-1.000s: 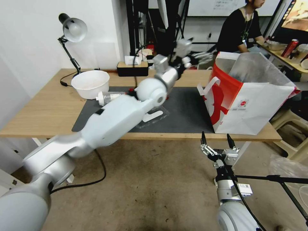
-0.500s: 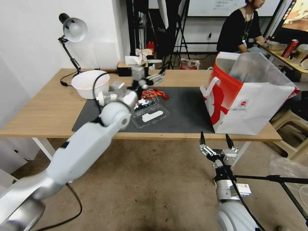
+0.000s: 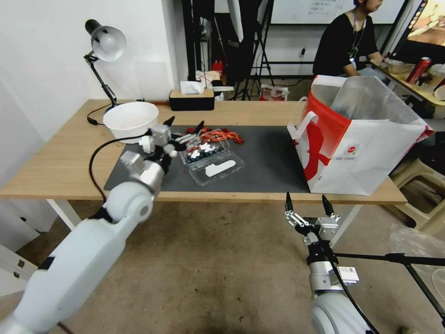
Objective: Pick up the trash from the table and place it into the takeout bag.
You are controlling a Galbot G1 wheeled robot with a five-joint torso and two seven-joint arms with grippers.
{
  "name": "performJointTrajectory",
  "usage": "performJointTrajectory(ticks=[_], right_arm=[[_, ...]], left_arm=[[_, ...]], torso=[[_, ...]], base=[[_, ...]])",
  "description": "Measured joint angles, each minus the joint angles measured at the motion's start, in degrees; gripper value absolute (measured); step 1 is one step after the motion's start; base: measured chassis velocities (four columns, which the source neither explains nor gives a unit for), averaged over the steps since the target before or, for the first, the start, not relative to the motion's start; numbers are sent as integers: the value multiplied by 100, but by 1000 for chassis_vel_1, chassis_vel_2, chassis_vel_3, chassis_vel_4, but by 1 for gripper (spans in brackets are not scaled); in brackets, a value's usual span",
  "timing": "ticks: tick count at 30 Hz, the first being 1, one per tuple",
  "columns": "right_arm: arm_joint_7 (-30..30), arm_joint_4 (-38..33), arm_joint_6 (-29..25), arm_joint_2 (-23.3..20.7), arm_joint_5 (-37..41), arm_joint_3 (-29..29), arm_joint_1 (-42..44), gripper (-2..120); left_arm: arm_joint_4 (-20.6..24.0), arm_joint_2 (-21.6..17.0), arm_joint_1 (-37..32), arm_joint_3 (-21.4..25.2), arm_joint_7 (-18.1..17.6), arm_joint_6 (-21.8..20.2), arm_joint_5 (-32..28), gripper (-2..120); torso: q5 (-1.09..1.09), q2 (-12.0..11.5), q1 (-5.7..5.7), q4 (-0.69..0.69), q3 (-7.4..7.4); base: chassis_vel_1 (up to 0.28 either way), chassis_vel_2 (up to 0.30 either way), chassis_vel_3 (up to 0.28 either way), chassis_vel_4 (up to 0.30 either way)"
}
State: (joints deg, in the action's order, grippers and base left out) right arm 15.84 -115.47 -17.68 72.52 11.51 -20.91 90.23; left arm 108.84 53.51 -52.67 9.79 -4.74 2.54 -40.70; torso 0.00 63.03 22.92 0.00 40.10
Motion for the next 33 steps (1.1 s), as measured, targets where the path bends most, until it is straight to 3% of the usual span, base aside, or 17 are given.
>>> performJointTrajectory(ticks=[6, 16, 24, 33], right_arm=[[-5, 10, -25, -9, -1, 6, 23, 100], [-9, 21, -63, -22, 9, 8, 52, 100], [-9, 31, -115, -8, 25, -3, 93, 100], [-8, 59, -142, 37, 29, -12, 92, 100]], left_arm=[[262, 132, -715, 506, 106, -6, 416, 100], [655, 680, -2133, 1273, 274, 185, 1226, 100], [643, 1052, -2748, 1764, 336, 380, 1635, 100], [550, 1336, -3223, 1946, 399, 663, 1777, 100]], torso=[[0, 0, 0, 0, 0], [0, 0, 0, 0, 0], [0, 0, 0, 0, 0], [1, -1, -1, 0, 0]], base=[[0, 0, 0, 0], [0, 0, 0, 0], [0, 0, 0, 0], [0, 0, 0, 0]])
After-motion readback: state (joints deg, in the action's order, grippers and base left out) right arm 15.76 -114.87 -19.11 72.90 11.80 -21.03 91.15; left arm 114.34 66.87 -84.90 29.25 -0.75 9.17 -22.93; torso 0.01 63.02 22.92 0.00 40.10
